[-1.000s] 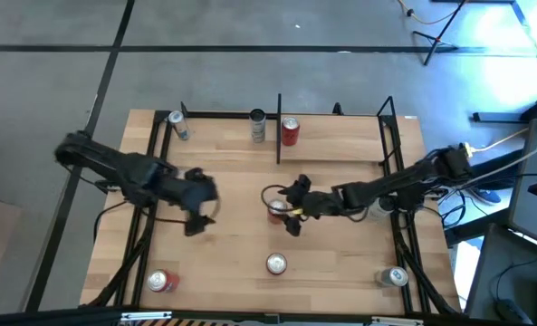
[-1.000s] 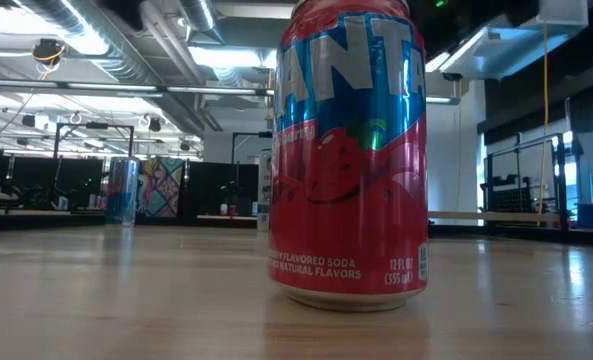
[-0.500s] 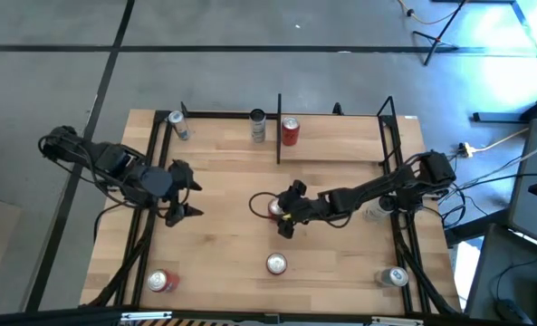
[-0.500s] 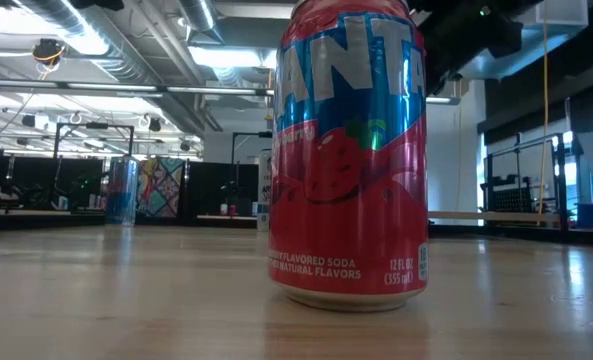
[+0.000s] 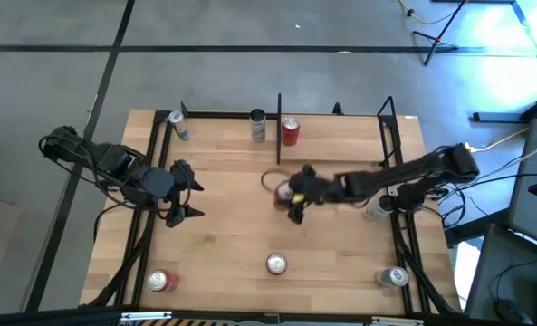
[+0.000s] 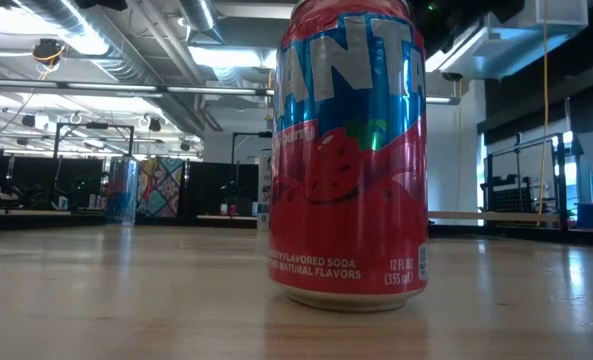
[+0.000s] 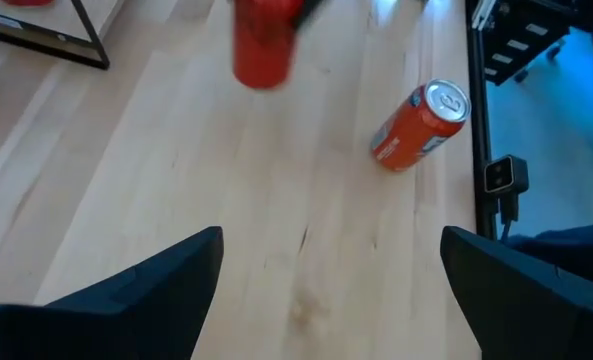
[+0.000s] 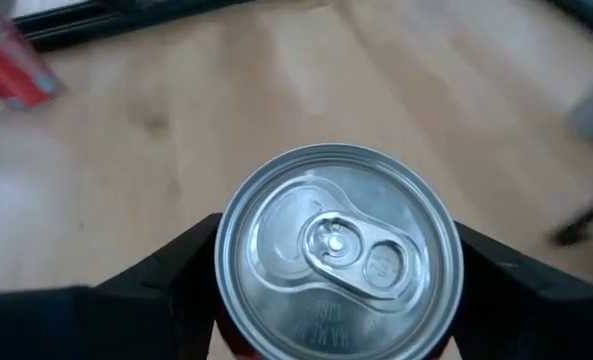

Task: Place canned beverage on shelf
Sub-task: Put the red-black soda can on the shelf aligned with other red-black soda can

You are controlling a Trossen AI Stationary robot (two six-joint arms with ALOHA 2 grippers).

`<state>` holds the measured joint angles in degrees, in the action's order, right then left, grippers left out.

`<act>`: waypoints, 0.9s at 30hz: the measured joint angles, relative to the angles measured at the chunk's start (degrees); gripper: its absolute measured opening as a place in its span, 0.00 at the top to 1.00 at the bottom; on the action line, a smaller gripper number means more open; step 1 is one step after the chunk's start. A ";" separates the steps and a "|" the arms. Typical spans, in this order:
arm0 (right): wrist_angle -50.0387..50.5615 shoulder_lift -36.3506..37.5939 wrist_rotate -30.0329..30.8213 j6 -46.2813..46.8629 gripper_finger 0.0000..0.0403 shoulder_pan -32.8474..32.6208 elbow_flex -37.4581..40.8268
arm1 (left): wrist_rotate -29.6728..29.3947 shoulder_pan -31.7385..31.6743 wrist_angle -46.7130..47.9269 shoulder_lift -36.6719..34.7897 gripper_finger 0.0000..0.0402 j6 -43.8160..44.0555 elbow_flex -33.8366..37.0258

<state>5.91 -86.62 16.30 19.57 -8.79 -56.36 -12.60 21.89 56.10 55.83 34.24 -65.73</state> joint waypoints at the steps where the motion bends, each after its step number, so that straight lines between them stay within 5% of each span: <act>1: 1.74 1.57 -0.63 -1.57 0.31 1.63 0.00 | -0.07 0.00 -0.32 0.02 0.10 0.02 0.00; 13: 4.55 4.36 -20.33 -21.90 0.31 25.90 -0.02 | -7.52 -0.02 -6.17 0.09 0.10 0.11 0.00; 27: 0.69 -0.37 -28.53 -31.63 0.31 35.02 -0.02 | -14.45 -0.02 -10.87 0.09 0.10 0.13 0.00</act>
<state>6.61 -86.99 -12.23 -12.06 26.23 -56.38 -27.06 21.87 45.23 55.92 34.37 -65.73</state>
